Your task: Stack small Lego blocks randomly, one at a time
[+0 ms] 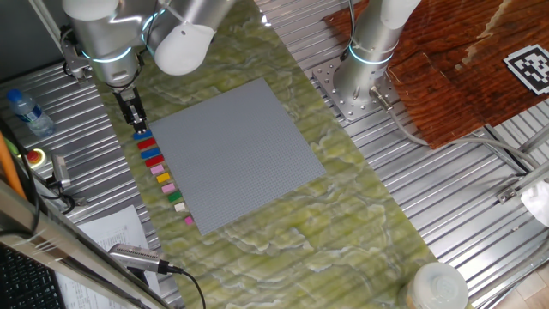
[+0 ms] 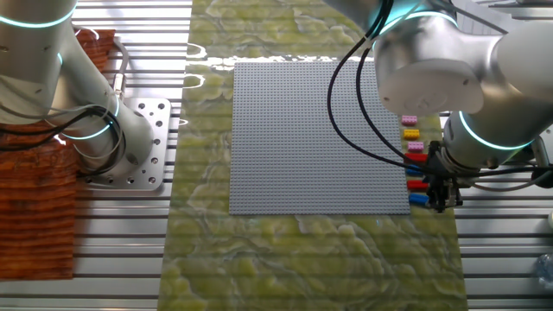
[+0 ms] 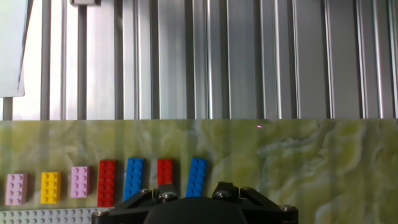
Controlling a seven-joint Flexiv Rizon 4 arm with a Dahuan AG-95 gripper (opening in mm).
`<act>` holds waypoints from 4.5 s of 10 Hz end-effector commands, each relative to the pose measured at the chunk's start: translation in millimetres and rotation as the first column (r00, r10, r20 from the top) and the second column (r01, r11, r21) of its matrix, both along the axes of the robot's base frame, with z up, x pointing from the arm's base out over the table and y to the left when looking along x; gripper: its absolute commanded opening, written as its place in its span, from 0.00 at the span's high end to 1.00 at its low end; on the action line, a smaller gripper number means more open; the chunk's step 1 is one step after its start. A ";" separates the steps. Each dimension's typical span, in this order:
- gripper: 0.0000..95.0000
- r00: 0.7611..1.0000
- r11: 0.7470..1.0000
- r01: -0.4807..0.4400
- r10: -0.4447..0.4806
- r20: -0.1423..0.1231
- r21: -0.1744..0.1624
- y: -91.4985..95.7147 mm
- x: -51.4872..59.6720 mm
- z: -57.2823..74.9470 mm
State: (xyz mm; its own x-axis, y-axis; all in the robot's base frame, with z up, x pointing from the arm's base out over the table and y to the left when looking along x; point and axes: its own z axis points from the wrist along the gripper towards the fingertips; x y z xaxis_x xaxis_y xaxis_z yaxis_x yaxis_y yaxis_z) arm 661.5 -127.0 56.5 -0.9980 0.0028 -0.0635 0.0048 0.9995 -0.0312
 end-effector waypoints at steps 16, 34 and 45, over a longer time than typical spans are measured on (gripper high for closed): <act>0.60 1.000 1.000 0.021 -0.021 -0.020 -0.003 28.3 -25.2 44.1; 0.80 1.000 1.000 0.011 -0.011 0.009 -0.024 -0.5 -9.7 -3.5; 0.60 1.000 0.999 -0.025 0.025 -0.005 0.030 0.7 -6.2 -5.0</act>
State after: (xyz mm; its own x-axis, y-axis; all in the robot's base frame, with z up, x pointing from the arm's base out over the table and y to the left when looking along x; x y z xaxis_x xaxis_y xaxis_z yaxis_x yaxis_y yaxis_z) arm 655.5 -127.0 51.9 -0.9981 -0.0143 -0.0603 -0.0139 0.9999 -0.0072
